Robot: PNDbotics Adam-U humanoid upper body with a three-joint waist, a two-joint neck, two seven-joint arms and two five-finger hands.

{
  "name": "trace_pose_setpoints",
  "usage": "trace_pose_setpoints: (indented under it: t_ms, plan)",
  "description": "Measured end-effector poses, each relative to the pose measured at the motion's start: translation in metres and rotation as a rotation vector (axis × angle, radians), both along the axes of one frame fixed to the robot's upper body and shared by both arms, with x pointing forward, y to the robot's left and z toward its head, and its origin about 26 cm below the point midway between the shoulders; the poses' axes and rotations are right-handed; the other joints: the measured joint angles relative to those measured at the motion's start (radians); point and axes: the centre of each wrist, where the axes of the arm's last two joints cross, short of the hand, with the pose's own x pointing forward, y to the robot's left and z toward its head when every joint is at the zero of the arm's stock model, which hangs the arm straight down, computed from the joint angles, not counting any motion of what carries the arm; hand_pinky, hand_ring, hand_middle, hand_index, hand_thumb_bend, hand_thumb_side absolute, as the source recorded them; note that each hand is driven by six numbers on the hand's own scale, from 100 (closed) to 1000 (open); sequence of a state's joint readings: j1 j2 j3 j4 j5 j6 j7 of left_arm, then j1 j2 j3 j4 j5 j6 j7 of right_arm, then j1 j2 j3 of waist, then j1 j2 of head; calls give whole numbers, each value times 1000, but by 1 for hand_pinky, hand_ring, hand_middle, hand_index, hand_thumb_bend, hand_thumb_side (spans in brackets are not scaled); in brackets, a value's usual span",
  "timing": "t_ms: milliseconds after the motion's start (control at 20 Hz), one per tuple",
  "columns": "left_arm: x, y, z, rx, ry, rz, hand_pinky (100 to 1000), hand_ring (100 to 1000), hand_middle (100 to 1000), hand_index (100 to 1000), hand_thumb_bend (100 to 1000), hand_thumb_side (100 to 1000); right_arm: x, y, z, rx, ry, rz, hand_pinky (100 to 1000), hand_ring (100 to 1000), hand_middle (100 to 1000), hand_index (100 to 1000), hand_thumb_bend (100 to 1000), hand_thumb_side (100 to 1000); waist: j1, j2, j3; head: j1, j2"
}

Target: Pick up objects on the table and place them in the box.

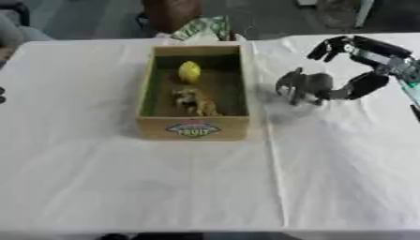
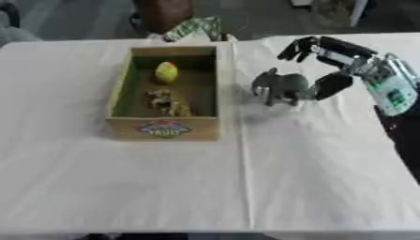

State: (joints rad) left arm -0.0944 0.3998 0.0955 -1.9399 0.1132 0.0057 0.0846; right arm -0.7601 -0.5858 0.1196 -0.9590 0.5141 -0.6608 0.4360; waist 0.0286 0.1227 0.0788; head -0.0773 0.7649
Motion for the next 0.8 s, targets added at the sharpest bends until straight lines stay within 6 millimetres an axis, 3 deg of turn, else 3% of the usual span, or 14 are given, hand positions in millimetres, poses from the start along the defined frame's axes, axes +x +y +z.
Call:
trace_pose_setpoints:
  t_ms: [350, 600, 800]
  plan:
    - [-1, -3, -5, -22, 8, 0, 572, 561, 554, 717, 100, 848, 9, 4, -32, -28, 26, -78, 716, 764, 744, 827, 464, 395, 7, 0, 13, -9, 0]
    - [-2, -4, -7, -30, 15, 0, 571, 560, 553, 716, 100, 849, 14, 5, -38, -53, 12, -124, 694, 717, 692, 785, 450, 344, 7, -3, 18, -14, 0]
    - [-2, -4, -8, -35, 19, 0, 571, 560, 552, 716, 100, 852, 14, 3, -40, -68, -10, -142, 643, 626, 595, 700, 392, 319, 6, -4, 19, -14, 0]
